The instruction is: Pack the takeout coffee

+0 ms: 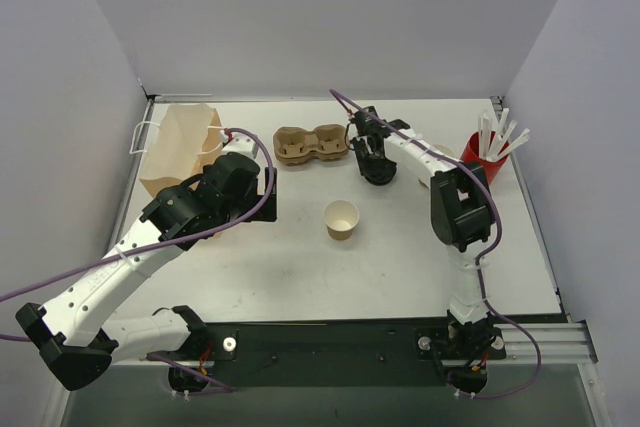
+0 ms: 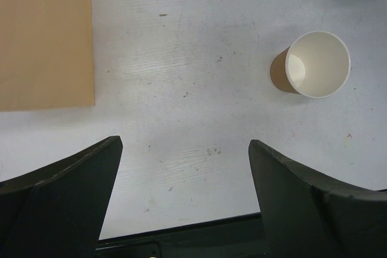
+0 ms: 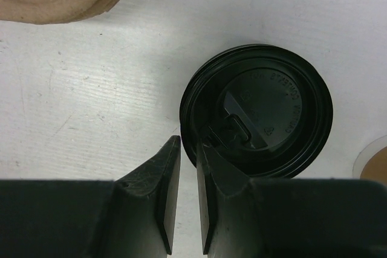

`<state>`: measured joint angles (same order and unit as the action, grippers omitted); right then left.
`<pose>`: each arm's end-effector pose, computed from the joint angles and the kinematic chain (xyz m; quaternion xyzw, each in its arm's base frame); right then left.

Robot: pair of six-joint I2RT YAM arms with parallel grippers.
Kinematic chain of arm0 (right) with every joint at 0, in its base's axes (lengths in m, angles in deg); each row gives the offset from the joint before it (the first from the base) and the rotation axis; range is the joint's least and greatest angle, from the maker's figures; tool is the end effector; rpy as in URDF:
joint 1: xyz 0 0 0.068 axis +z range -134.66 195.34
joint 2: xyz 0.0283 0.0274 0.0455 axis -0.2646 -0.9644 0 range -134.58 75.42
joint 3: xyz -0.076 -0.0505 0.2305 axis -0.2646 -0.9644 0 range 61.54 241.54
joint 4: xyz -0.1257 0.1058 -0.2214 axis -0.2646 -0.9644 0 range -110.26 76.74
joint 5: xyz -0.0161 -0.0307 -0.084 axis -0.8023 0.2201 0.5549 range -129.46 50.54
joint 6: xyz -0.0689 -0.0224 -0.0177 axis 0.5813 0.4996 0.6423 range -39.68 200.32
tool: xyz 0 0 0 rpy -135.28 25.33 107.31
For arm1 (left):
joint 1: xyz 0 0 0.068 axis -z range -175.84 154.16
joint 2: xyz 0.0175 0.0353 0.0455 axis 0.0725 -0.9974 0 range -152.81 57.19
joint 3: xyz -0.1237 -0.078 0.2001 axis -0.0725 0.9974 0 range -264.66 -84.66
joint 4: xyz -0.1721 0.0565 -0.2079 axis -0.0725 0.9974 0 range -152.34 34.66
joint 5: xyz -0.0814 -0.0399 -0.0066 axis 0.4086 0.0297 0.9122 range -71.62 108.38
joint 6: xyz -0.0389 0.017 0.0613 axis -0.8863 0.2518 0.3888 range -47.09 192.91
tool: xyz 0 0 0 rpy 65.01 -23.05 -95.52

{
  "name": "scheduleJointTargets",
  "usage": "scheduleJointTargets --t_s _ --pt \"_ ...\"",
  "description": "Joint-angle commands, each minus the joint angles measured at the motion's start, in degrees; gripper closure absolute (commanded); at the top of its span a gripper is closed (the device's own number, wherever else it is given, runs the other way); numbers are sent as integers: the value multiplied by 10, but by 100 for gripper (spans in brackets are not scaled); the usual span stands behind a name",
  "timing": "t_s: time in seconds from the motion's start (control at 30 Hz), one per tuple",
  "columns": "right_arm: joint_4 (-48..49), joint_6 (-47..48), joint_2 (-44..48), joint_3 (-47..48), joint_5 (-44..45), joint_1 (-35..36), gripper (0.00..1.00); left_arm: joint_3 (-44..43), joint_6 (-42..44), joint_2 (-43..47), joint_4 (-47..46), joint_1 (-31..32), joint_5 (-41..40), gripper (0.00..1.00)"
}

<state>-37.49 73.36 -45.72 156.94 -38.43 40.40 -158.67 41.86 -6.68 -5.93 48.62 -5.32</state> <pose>0.4457 0.2071 0.1537 -0.1448 0.9284 0.0862 0.3313 0.1971 -0.1581 0.3372 0.0301 0.9110 -0.0725 0.4049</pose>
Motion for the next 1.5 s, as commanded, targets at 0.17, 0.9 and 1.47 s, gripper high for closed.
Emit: scheduleJointTargets --t_s 0.17,0.9,1.47 --pt "-23 10 -14 24 7 0 87 -22 0 7 -11 -5 3 3" --pt "-59 7 27 71 57 -1 100 -14 5 14 -29 -11 17 3" --pt "-186 -107 142 204 -117 -4 100 54 18 65 -241 -25 124 3"
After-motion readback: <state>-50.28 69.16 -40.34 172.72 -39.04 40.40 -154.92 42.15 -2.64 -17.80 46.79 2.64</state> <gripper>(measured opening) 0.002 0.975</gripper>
